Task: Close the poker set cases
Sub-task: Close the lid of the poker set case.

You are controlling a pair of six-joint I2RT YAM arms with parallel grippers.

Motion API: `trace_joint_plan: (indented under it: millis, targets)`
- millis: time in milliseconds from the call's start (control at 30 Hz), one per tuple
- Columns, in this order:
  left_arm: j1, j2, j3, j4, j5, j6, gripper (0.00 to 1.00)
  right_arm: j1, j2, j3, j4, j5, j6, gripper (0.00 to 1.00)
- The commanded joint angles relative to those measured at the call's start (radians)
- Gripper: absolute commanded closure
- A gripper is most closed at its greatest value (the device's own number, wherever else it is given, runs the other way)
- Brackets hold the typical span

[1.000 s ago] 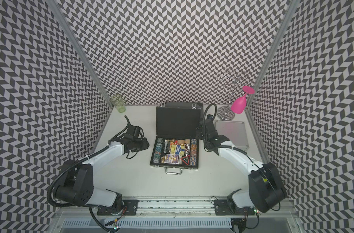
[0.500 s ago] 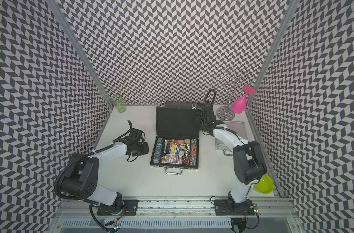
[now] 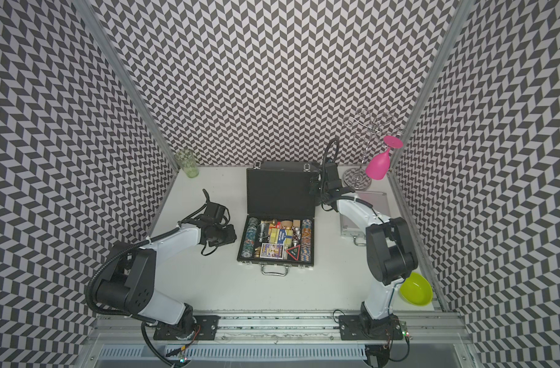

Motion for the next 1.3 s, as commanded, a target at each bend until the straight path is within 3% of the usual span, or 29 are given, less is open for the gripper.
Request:
trace_joint_plan:
  millis: [0,400,767,1000,1267]
  targets:
    - [0.02,-0.02,0.037,-0.018,0.008,0.009,0.57,0.007,-0.057,-0.06,0.094,-0.028,-0.03,0.88]
    - [0.064,-0.011,0.045,0.004,0.054,-0.011,0.53,0.021,-0.296,-0.348,0.365,-0.027,-0.129,0.89]
    - [0.108,0.021,0.078,0.048,0.081,-0.082,0.5,0.144,-0.432,-0.542,0.493,0.067,-0.232,0.85]
    - [0.177,0.002,0.091,0.078,0.08,-0.136,0.47,0.223,-0.506,-0.658,0.508,0.156,-0.18,0.8]
    - [0.18,0.048,0.171,0.094,0.096,-0.168,0.47,0.266,-0.608,-0.782,0.528,0.222,-0.097,0.67]
